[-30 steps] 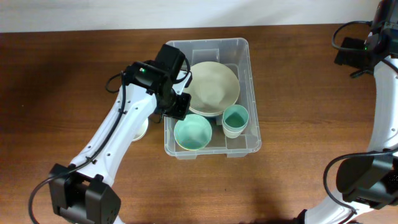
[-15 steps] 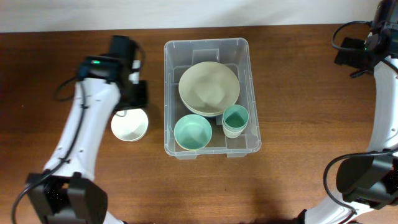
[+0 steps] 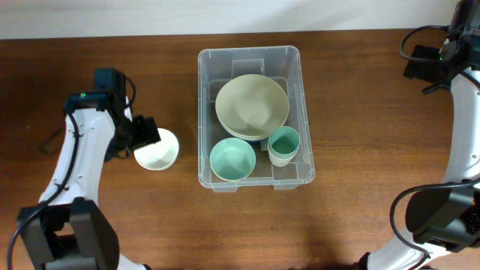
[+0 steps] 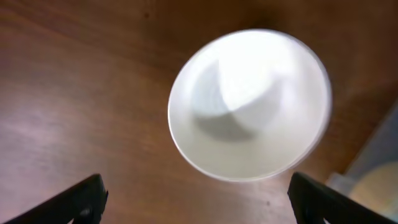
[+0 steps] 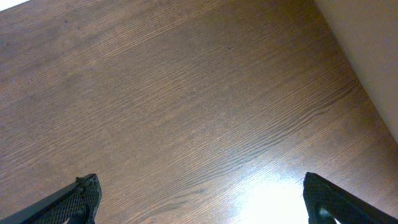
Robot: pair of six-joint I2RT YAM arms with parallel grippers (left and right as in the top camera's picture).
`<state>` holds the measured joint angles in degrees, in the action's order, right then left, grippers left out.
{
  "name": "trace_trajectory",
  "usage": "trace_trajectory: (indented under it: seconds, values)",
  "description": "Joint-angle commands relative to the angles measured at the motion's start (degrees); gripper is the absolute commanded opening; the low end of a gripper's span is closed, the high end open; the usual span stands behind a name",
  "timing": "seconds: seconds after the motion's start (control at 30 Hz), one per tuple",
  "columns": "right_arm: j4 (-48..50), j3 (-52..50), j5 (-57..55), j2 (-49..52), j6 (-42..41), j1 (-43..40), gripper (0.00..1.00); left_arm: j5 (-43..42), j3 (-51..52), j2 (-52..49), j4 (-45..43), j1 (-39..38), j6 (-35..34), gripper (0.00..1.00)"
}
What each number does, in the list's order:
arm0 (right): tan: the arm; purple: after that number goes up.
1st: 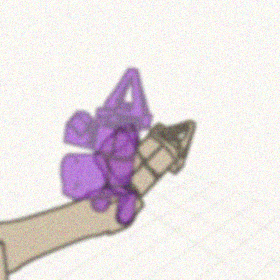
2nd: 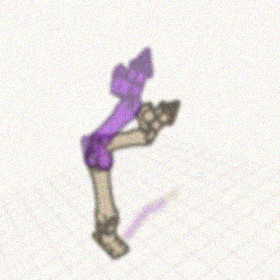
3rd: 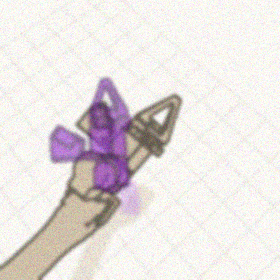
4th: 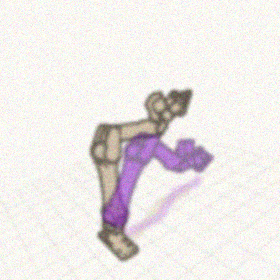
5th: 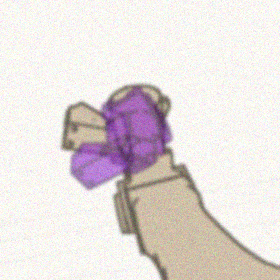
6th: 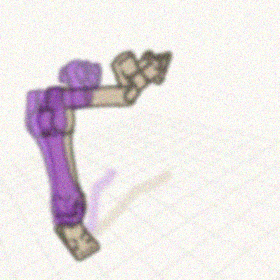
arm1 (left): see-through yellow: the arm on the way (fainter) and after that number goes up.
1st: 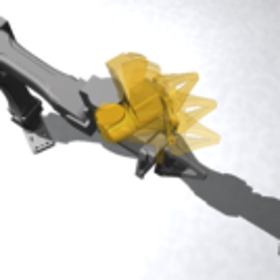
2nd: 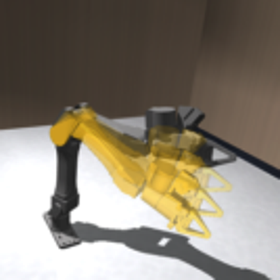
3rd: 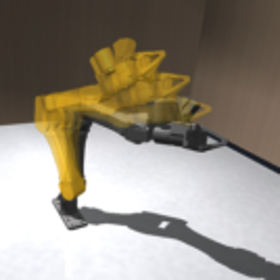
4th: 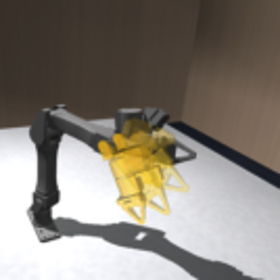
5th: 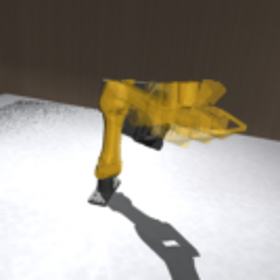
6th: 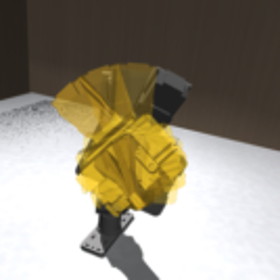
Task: Pack container
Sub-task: 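Move the left gripper to the white bowl and grasp its rim, then lift the white bowl and stack it into the mint bowl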
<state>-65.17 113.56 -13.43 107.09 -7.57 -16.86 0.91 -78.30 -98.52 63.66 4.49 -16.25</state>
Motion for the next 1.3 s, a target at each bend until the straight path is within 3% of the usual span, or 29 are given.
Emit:
trace_trajectory:
  seconds: [0.0,0.37,0.4,0.53,0.57,0.8,0.87,0.97,1.13,1.2,1.27]
  values:
    - [-0.02,-0.02,0.11,0.11,-0.44,-0.04,0.99,-2.62,4.76,0.72,-3.43,1.73,-1.09,0.95]
    - [-0.02,-0.02,0.11,0.11,-0.44,-0.04,0.99,-4.35,16.26,0.72,-19.32,2.71,-1.07,0.89]
    - [-0.02,-0.02,0.11,0.11,-0.44,-0.04,0.99,-4.37,16.87,0.70,-20.24,2.71,-1.09,0.85]
    - [-0.02,-0.02,0.11,0.11,-0.44,-0.04,0.99,-4.33,18.36,0.70,-22.73,2.71,-1.09,0.79]
    - [-0.02,-0.02,0.11,0.11,-0.44,-0.04,0.99,-4.35,18.82,0.70,-23.54,2.71,-1.07,0.73]
    - [-0.02,-0.02,0.11,0.11,-0.44,-0.04,0.99,-4.13,19.56,-0.26,-24.24,2.71,-1.09,0.69]
    - [-0.02,-0.02,0.11,0.11,-0.44,-0.04,0.99,-4.13,19.56,-1.03,-24.28,2.71,-1.07,0.62]
    - [-0.02,-0.02,0.11,0.11,-0.44,-0.04,0.99,-4.13,19.56,-1.77,-24.57,2.71,-1.09,0.38]
    - [-0.02,-0.02,0.11,0.11,-0.44,-0.04,0.99,-3.61,18.95,-1.75,-25.99,2.78,-1.07,0.07]
    - [-0.02,-0.02,0.11,0.11,-0.44,-0.04,0.99,-2.34,17.94,-1.64,-25.90,2.82,-1.05,0.01]
    - [-0.02,-0.02,0.11,0.11,-0.44,-0.04,0.99,-1.36,16.48,-1.36,-25.46,2.82,-1.05,0.01]
